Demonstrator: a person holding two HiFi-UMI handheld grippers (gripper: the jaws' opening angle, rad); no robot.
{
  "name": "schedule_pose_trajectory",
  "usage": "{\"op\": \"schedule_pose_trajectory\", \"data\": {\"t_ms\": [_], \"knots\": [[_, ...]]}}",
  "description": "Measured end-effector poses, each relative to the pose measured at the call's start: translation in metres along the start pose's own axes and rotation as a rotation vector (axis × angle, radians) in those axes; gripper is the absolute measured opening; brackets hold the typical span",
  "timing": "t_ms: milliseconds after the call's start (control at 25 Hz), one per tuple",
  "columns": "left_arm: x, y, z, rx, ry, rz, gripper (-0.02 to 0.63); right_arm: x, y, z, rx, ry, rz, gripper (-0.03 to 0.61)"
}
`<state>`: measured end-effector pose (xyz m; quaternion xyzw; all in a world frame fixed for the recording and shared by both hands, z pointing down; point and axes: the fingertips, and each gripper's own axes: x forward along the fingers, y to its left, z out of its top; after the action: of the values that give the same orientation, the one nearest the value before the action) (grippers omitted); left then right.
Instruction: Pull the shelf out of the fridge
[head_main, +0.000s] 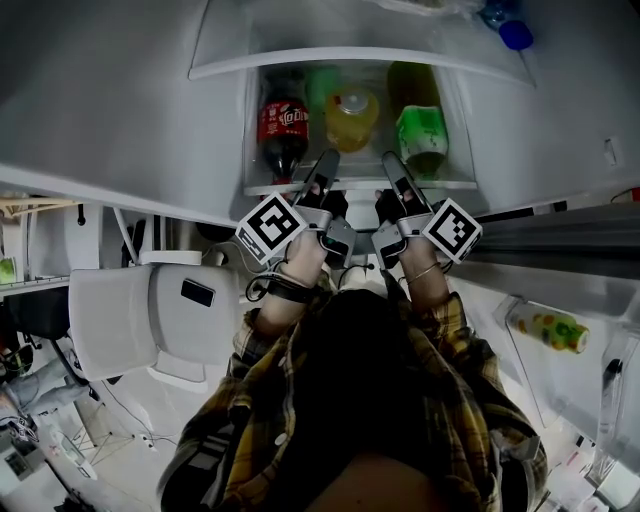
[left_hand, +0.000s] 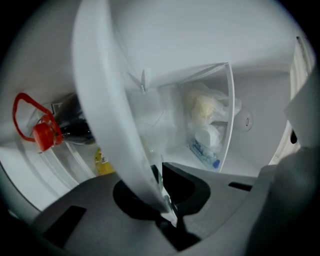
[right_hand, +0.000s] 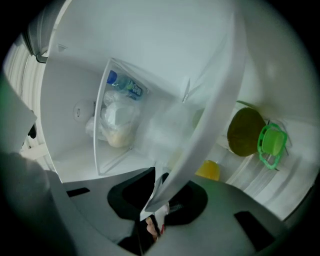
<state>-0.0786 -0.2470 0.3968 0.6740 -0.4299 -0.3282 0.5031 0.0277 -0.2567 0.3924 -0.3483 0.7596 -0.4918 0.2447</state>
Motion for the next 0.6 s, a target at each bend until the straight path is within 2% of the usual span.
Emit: {"op": "schedule_pose_trajectory", "data": {"t_ms": [200,320,480,600], "knots": [[-0.007,-0.002,-0.005,-0.001,0.01,0.0,0.038,-0.007,0.002,-0.004,-0.003,0.013,0.001,0.064],[-0.011,-0.008,-0.007,-0.019,0.01,-0.029,0.038,-0.011,0.006,-0.007,-0.002,0.018,0.001,0.064],[-0.022,-0.004,-0.011,0.012,0.02,-0.011,0.038,-0.019,0.007,-0.014,-0.023,0.029,-0.006,0.066],[-0.026,-0.009,-0.016,-0.026,0.014,-0.037,0.038,-0.025,0.008,-0.019,-0.018,0.033,-0.006,0.066]]}}
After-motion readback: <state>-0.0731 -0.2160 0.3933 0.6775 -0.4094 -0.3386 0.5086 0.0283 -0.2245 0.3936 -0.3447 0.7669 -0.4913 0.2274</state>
